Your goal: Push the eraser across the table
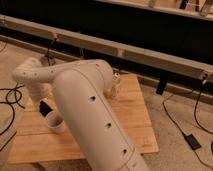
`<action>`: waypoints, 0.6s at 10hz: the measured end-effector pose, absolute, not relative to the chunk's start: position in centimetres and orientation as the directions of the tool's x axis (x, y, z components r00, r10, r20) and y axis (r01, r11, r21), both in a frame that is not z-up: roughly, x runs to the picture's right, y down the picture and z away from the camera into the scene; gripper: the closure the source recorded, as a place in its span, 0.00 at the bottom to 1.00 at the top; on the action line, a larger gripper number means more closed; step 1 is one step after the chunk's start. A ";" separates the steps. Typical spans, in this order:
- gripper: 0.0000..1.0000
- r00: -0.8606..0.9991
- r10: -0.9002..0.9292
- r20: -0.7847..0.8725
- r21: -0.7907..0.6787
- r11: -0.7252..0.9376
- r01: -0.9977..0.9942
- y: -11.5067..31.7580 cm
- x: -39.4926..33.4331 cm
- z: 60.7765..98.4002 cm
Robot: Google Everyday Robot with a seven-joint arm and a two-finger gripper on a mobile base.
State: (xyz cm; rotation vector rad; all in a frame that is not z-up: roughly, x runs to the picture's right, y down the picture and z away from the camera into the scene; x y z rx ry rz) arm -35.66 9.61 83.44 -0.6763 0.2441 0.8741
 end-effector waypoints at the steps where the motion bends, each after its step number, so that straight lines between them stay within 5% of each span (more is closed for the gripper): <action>1: 0.35 0.632 0.629 -0.452 -0.454 0.448 -0.770 9.7 -36.4 84.0; 6: 0.35 0.633 0.644 -0.429 -0.476 0.434 -0.765 9.9 -39.2 86.1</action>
